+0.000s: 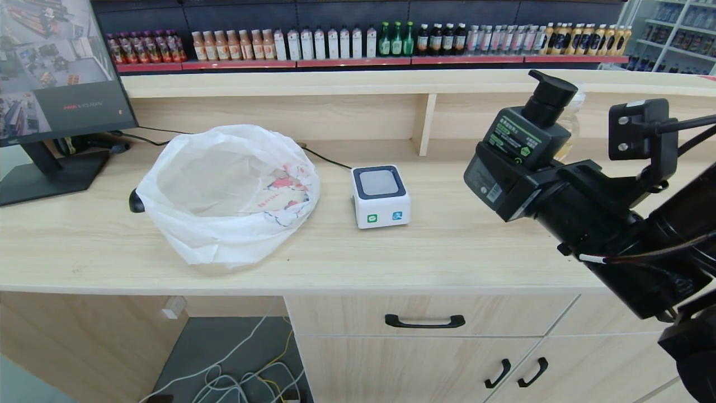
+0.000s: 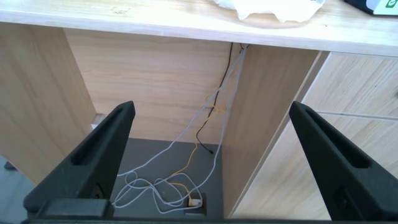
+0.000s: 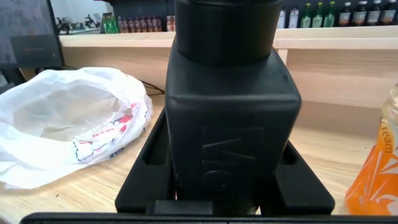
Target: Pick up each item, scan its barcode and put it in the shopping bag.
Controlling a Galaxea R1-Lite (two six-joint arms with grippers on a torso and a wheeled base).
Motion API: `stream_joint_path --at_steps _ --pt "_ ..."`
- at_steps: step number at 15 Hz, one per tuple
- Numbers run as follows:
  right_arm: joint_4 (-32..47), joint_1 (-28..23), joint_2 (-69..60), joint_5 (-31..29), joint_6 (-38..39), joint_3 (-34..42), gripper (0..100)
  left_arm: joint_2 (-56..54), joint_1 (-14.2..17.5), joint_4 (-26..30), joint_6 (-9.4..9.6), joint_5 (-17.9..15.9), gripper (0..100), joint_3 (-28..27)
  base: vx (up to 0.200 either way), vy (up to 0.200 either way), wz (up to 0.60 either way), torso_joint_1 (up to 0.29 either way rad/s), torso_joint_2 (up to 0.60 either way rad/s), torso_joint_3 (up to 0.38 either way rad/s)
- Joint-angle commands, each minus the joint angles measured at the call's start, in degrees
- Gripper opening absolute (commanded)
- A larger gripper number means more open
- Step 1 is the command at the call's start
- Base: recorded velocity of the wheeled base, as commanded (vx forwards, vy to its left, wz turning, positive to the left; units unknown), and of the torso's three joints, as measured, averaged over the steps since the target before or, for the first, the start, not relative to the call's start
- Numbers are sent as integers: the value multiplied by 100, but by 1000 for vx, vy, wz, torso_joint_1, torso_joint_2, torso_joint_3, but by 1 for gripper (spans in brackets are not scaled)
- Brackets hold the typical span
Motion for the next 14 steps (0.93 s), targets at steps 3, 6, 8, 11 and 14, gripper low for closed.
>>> stream_joint_path --at_steps 3,6,8,11,14 --pt "-210 -203 304 7 27 35 0 -2 1 0 7 3 100 0 0 0 0 0 0 0" --pt "-245 -379 339 15 18 -18 0 -2 1 0 -11 3 100 0 0 200 0 -6 -1 4" --pt "-307 -379 339 376 -26 -36 0 -2 1 0 -37 3 100 0 0 200 0 12 2 0" --pt "-315 -379 321 218 -254 8 0 -2 1 0 -28 3 100 0 0 200 0 -1 -1 -6" --pt "-421 -396 277 68 -263 246 0 -2 1 0 -28 3 100 0 0 200 0 5 4 4"
